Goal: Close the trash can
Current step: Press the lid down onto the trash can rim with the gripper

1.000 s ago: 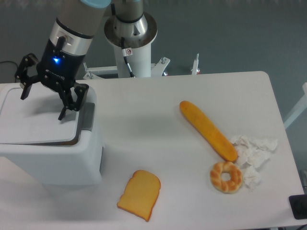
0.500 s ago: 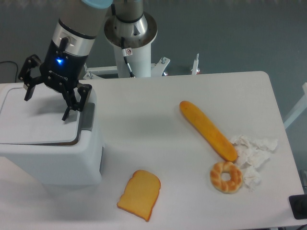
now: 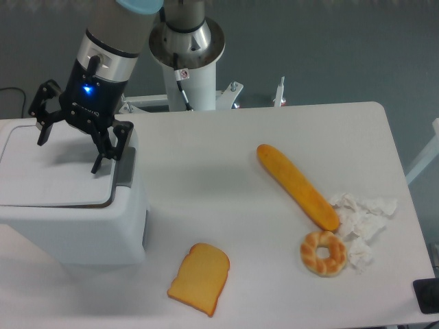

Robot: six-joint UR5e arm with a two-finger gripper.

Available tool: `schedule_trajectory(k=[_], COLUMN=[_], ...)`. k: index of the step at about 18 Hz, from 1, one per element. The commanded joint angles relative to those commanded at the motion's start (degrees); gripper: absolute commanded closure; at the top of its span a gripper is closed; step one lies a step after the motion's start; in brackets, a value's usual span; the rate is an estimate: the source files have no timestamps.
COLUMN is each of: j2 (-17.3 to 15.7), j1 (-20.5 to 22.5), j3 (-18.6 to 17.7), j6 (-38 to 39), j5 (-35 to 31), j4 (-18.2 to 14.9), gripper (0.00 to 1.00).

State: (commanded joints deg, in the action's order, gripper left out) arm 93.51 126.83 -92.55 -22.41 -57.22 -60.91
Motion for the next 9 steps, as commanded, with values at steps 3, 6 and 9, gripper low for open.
schedule_trajectory(k=[3, 6, 9], j2=[0.0, -0.1, 0.0], j1=[0.0, -0.1, -0.2], j3=[-0.2, -0.3, -0.2], j6=[0.0, 0.0, -0.2], j5=[0.0, -1.7, -2.1], j4=[0.0, 0.0, 0.1], gripper=[0.00, 0.00, 0.00])
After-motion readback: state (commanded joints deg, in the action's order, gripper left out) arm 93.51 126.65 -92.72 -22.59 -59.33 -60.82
